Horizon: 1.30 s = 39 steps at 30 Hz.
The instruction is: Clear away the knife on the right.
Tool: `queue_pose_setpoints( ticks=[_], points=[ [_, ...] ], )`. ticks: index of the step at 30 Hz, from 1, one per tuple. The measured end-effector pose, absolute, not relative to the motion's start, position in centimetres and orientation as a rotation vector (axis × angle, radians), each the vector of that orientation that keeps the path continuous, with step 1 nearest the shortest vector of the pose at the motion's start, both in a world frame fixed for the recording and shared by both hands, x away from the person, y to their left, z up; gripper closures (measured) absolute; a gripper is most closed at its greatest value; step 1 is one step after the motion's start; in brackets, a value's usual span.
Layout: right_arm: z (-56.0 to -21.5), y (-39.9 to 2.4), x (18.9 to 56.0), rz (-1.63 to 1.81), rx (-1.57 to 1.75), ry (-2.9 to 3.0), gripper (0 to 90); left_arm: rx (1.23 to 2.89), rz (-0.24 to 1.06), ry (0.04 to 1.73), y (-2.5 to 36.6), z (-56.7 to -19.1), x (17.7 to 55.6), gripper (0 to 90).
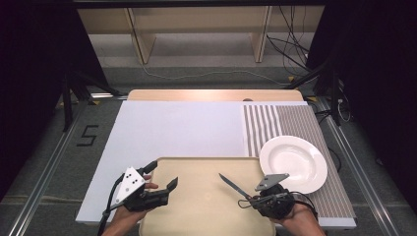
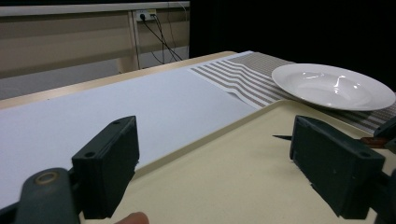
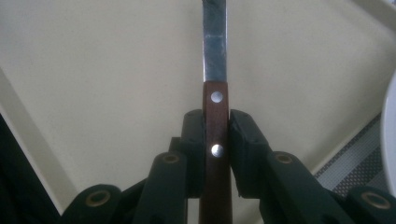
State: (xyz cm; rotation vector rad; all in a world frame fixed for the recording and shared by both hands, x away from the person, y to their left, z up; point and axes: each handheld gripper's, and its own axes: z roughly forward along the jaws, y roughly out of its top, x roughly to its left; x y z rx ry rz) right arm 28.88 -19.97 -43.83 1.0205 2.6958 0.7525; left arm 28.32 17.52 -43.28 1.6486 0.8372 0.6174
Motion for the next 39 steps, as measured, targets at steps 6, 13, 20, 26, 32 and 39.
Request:
queue_pose_setpoints(
  ticks=[6, 13, 20, 26, 32, 39],
  points=[
    [-44.2, -19.5, 28.8, 0.733, 1.030, 2.718, 77.2, 1.648, 0.616, 0.838, 17.5, -43.3, 28.3, 15.4],
    [-44.9, -18.8, 28.5, 0.670, 1.026, 2.772, 77.2, 1.648, 0.615, 0.839, 17.5, -43.3, 28.3, 15.4],
    [-45.5, -18.3, 28.4, 0.624, 1.027, 2.806, 77.1, 1.651, 0.616, 0.838, 17.6, -43.3, 28.3, 15.4],
    [-45.8, -18.2, 28.4, 0.593, 1.044, 2.846, 76.9, 1.648, 0.615, 0.840, 17.5, -43.3, 28.3, 15.4],
    [-45.8, -18.2, 28.4, 0.609, 1.060, 2.884, 71.6, 1.646, 0.615, 0.842, 17.6, -43.3, 28.3, 15.4],
    [-44.4, -18.6, 28.5, 0.747, 0.973, 2.781, 51.2, 1.650, 0.616, 0.839, 17.6, -43.3, 28.4, 15.4]
  ],
)
